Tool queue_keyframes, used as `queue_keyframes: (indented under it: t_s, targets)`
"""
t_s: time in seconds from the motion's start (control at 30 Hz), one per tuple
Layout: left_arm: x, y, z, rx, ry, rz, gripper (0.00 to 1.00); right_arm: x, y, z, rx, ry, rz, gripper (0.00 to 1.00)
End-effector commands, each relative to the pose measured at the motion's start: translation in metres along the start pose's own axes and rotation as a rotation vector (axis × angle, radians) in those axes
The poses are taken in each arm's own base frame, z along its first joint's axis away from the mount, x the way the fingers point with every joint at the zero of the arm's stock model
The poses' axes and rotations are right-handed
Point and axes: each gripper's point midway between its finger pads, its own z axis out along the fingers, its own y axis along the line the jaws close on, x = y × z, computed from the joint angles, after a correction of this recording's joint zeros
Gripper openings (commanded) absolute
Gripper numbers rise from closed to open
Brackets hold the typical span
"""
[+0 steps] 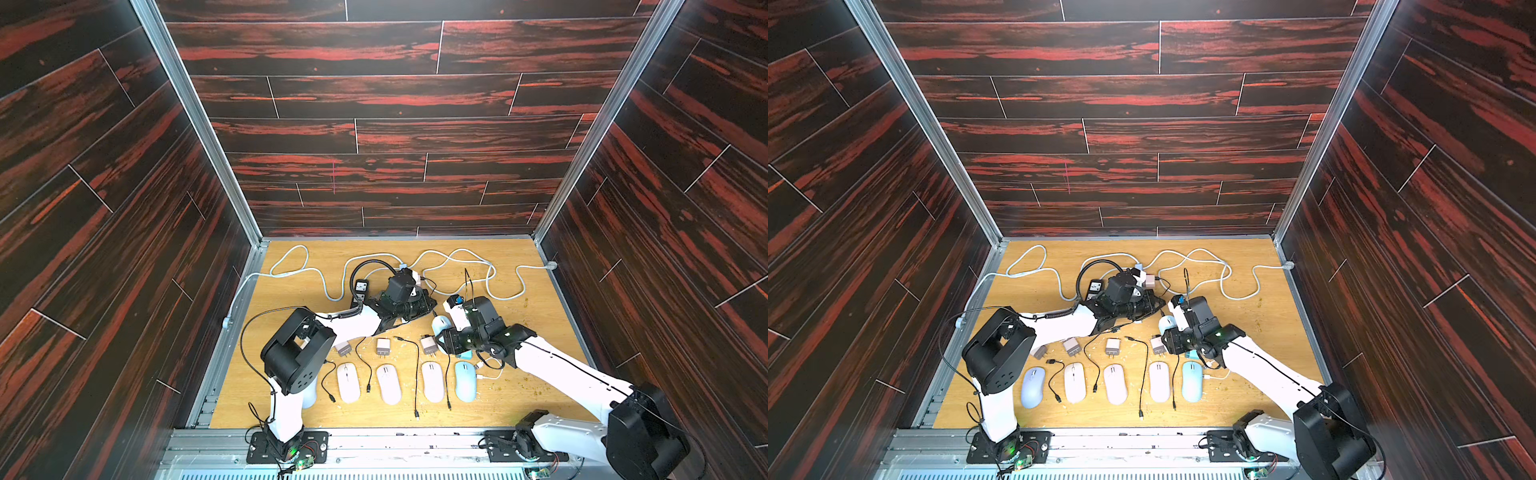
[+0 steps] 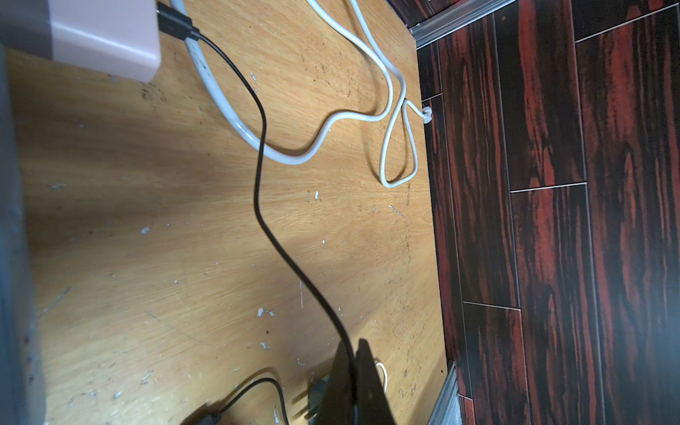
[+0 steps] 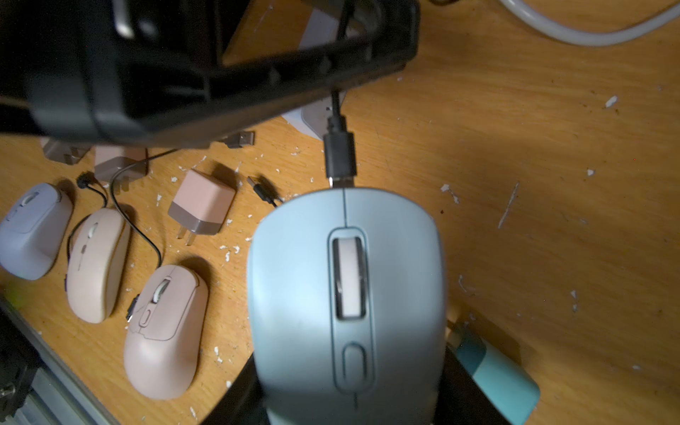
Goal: Unplug the wireless mouse
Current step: Remove the power cord from the mouse.
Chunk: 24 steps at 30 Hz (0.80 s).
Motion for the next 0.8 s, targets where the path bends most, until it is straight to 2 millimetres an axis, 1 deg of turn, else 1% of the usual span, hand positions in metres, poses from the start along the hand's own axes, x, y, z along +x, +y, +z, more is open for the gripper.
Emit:
queue_keyframes:
  t_s: [0.0,0.17,0.3,0.37,0.47,0.6,0.7,0.77]
  targets:
    - [-0.022,-0.021,-0.013,0.035,-0.042,0.037,0.00,0.011,0.005,-0.004,0.026,0.066,0.006,0.51]
    - [-0.046,-0.027,-0.025,0.050,-0.084,0.048,0.00,0.029,0.011,-0.007,0.023,0.103,0.007,0.50]
    - [-0.056,-0.028,-0.031,0.056,-0.100,0.047,0.00,0.040,0.011,-0.008,0.028,0.134,0.009,0.50]
    - [-0.060,-0.028,-0.034,0.053,-0.106,0.053,0.00,0.041,0.012,-0.009,0.031,0.136,0.011,0.50]
    - [-0.061,-0.029,-0.036,0.049,-0.113,0.066,0.00,0.040,0.012,-0.009,0.028,0.128,0.010,0.49]
    - [-0.062,-0.027,-0.039,0.037,-0.114,0.082,0.00,0.038,0.008,-0.012,0.053,0.108,0.041,0.49]
    - [-0.060,-0.026,-0.046,0.013,-0.108,0.131,0.00,0.029,0.001,-0.022,0.100,0.039,0.116,0.48]
    - [-0.055,-0.023,-0.049,-0.007,-0.092,0.167,0.00,0.021,-0.008,-0.031,0.156,-0.013,0.183,0.48]
